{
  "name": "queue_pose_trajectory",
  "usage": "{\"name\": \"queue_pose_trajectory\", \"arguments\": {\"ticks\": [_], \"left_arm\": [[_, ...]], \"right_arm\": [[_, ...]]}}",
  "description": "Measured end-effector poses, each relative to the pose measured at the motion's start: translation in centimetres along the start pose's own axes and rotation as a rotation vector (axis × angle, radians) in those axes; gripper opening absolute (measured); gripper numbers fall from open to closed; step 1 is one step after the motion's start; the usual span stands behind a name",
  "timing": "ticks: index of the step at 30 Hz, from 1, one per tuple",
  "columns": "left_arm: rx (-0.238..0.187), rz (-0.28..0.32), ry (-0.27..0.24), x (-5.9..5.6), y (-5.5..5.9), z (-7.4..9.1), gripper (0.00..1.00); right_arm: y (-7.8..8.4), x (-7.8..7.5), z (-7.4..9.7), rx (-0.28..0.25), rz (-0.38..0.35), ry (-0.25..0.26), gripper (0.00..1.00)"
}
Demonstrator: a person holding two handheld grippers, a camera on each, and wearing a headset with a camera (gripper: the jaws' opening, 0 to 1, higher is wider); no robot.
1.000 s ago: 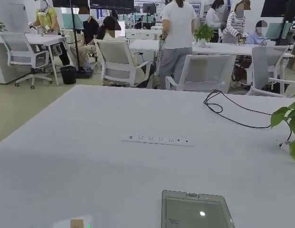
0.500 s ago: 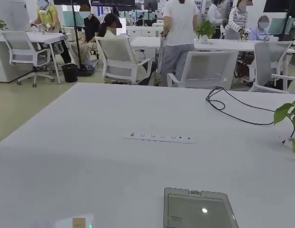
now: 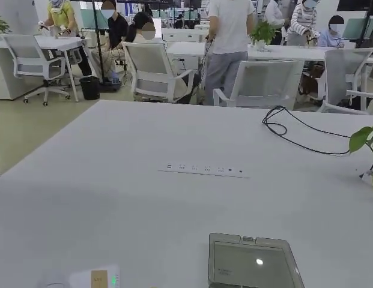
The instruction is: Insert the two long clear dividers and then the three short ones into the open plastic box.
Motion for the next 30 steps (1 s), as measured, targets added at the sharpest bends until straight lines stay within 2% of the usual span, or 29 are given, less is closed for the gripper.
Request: {"name": "queue_pose_trajectory", "arguments": {"ticks": [7,24,30], "left_arm": [[-0.001,-0.003,0.001,0.0,0.0,0.1,0.95],[-0.003,-0.003,-0.005,0.2,0.1,0.4,0.95],[-0.007,-0.003,-0.011,0.2,0.0,0.6,0.95]], "right_arm": [[0.0,0.0,0.1,0.0,-0.002,0.003,0.34],[0.0,0.2,0.2,0.009,-0.005,0.012,0.33],[-0.4,0.5,1.2,-0.013,-0.019,0.041,0.33]]}}
Point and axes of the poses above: the centre of the closed fingertips' face, and the gripper's own axes: z roughly backward along the fingers, x roughly to its left, y roughly out of its underside, the point moved 9 cm from there along z, roughly backward along the fingers, and after that the axes turned 6 degrees about -y, right-handed, at the moved point
